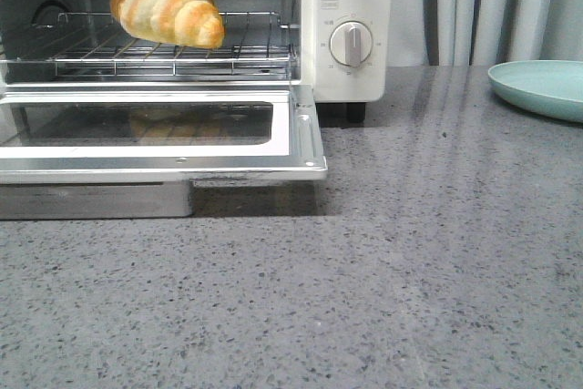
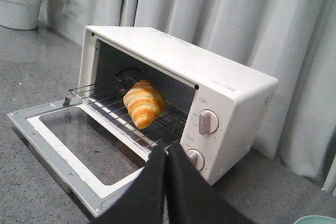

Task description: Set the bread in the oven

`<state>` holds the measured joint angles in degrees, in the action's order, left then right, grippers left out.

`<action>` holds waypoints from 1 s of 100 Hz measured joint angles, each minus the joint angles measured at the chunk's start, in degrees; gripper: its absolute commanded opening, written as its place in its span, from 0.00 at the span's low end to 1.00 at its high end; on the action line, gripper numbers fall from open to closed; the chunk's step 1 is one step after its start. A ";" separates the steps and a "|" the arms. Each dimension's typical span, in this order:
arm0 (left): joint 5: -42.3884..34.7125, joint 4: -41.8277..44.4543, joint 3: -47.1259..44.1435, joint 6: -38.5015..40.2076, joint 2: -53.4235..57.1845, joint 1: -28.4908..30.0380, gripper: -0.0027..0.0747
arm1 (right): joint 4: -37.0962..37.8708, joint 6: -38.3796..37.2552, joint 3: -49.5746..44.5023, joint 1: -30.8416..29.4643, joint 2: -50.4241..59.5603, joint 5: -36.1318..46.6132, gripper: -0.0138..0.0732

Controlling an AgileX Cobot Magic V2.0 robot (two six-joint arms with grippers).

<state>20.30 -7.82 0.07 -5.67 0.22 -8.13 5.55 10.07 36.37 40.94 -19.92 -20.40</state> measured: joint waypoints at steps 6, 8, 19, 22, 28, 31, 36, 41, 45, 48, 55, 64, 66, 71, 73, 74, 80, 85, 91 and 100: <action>0.00 -0.25 0.00 0.10 0.00 0.00 0.01 | 0.00 0.00 0.00 0.00 0.00 0.00 0.11; 0.00 -0.25 0.00 0.10 0.00 0.00 0.01 | 0.00 0.00 0.00 0.00 0.00 0.00 0.11; 0.02 -0.47 0.00 0.10 0.00 0.00 0.01 | 0.00 0.00 0.00 0.00 0.00 0.00 0.11; 0.02 -0.47 0.00 0.10 0.00 0.00 0.01 | 0.00 0.00 0.00 0.00 0.00 0.00 0.11; 0.02 -0.47 0.00 0.10 0.00 0.00 0.01 | 0.00 0.00 0.00 0.00 0.00 0.00 0.11; 0.13 -0.47 0.00 0.10 0.00 0.00 0.01 | 0.00 0.00 0.00 0.00 0.00 0.00 0.11; 0.13 -0.49 0.00 0.10 0.00 0.00 0.01 | 0.00 0.00 0.00 0.00 0.00 0.00 0.11; 0.13 -0.60 0.00 0.10 0.00 0.00 0.01 | 0.00 0.00 0.00 0.00 0.00 0.00 0.11; 0.13 -0.59 0.00 0.10 0.00 0.00 0.01 | 0.00 0.00 0.00 0.00 0.00 0.00 0.11; 0.13 -0.59 0.00 0.10 0.00 0.00 0.01 | 0.00 0.00 0.00 0.00 0.00 0.00 0.11; 0.13 -0.59 0.00 0.10 0.00 0.00 0.01 | 0.00 0.00 0.00 0.00 0.00 0.00 0.11; 0.13 -0.59 0.00 0.10 0.00 0.00 0.01 | 0.00 0.00 0.00 0.00 0.00 0.00 0.11; 0.13 -0.59 0.00 0.10 0.00 0.00 0.01 | 0.00 0.00 0.00 0.00 0.00 0.00 0.11; 0.13 -0.59 0.00 0.10 0.00 0.00 0.01 | 0.00 0.00 0.00 0.00 0.00 0.00 0.11; 0.13 -0.59 0.00 0.10 0.00 0.00 0.01 | 0.00 0.00 0.00 0.00 0.00 0.00 0.11; 0.13 -0.59 0.00 0.10 0.00 0.00 0.01 | 0.00 0.00 0.00 0.00 0.00 0.00 0.11; 0.13 -0.59 0.00 0.10 0.00 0.00 0.01 | 0.00 0.00 -0.09 0.00 0.00 0.00 0.11; 0.13 -0.59 0.00 0.10 0.00 0.00 0.01 | 0.00 0.00 -0.47 0.00 0.00 0.00 0.11; 0.13 -0.59 0.00 0.21 0.00 0.00 0.01 | 0.00 0.00 -1.15 0.00 0.00 0.00 0.11; 0.13 -0.59 0.00 0.21 0.00 0.00 0.01 | 0.12 0.00 -3.19 -0.11 0.13 0.00 0.11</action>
<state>20.43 -8.41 0.07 -5.45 0.22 -8.13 5.68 10.07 33.18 40.83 -19.79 -20.40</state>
